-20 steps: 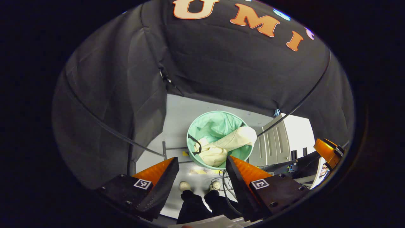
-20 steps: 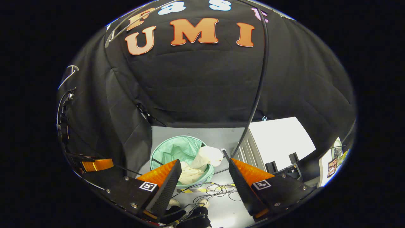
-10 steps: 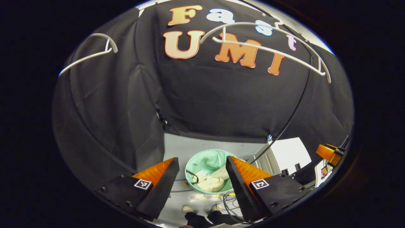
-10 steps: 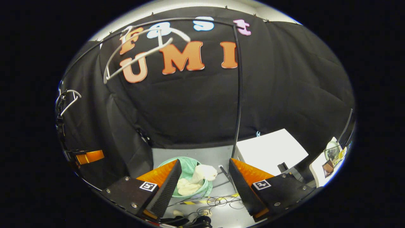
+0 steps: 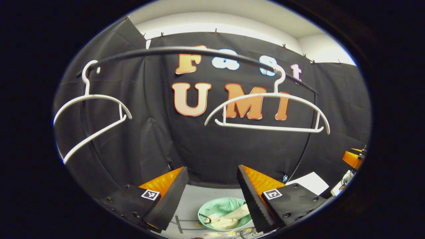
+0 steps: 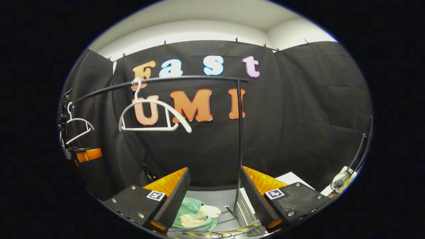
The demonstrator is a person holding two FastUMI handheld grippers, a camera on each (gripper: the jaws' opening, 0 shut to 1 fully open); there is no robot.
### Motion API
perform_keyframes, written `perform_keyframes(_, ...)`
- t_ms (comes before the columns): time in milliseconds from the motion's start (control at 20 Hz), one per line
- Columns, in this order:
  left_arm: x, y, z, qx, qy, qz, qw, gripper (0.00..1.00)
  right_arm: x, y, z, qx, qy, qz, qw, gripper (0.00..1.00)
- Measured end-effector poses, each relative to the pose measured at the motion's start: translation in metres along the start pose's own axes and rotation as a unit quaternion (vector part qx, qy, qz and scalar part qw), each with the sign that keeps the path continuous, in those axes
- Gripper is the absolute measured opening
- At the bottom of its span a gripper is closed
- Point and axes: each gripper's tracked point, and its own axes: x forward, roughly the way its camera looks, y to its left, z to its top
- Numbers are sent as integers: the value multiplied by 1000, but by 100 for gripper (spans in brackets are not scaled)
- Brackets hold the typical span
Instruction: Grasp the clothes on the hanger with both hands and then place them into the laundry hamper below.
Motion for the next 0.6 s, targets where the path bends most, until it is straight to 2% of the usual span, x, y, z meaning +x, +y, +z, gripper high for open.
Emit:
perform_keyframes(100,-5,2,17,-7,-24,5,1000,94,-6,-9,16,-8,-22,-3,1000,94)
perform_keyframes(200,-12,6,29,-8,-50,12,999,94,-7,-18,24,-10,-37,-6,999,100)
perform_keyframes(250,-16,8,30,-5,-55,15,998,94,-9,-21,25,-8,-41,-6,999,99)
perform_keyframes(300,-23,8,30,-3,-61,17,998,94,-9,-24,24,-5,-42,-7,999,94)
perform_keyframes(350,-28,9,29,-4,-67,23,997,94,-9,-28,23,-4,-42,-9,999,94)
perform_keyframes(400,-32,11,27,-6,-69,29,997,94,-8,-33,21,-3,-41,-11,999,99)
perform_keyframes(500,-41,16,17,-14,-67,38,997,95,-5,-36,19,3,-39,-8,999,99)
perform_keyframes(550,-40,18,18,-18,-69,40,997,97,-4,-38,18,5,-39,-6,999,94)
perform_keyframes(600,-41,19,18,-18,-68,44,997,94,-3,-41,16,4,-40,-5,999,94)
